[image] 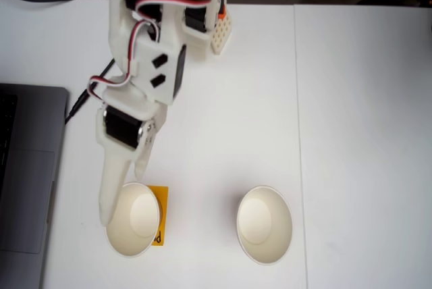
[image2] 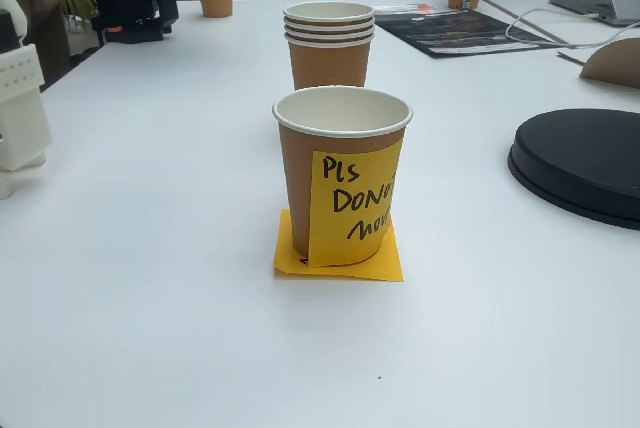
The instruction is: Pickup cup and make a pile of cup.
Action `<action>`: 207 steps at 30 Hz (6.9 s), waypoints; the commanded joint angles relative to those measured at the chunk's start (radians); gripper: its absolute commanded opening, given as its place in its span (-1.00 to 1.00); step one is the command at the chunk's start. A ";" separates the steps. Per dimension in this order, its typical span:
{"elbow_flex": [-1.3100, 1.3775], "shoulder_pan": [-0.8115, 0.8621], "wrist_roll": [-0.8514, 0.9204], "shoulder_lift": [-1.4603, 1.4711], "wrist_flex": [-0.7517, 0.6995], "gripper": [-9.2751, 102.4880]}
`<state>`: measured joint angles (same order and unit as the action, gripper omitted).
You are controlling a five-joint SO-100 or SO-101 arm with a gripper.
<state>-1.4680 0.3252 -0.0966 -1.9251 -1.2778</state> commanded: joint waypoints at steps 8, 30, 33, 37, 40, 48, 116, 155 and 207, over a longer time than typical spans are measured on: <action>0.304 0.017 0.003 0.173 -0.242 -0.28; 0.449 0.005 0.005 0.423 -0.456 -0.28; 0.449 0.005 0.005 0.448 -0.456 -0.28; 0.451 0.005 0.005 0.485 -0.456 -0.28; 0.459 0.005 0.005 0.512 -0.457 -0.28; 0.609 0.005 0.005 0.644 -0.457 -0.28; 0.770 0.003 -0.012 1.034 -0.466 -0.30; 0.764 0.003 -0.012 1.003 -0.463 -0.96; 0.541 -0.259 -0.012 0.186 -0.456 -0.96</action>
<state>-0.9357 0.1012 -0.0966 -1.6475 -1.7273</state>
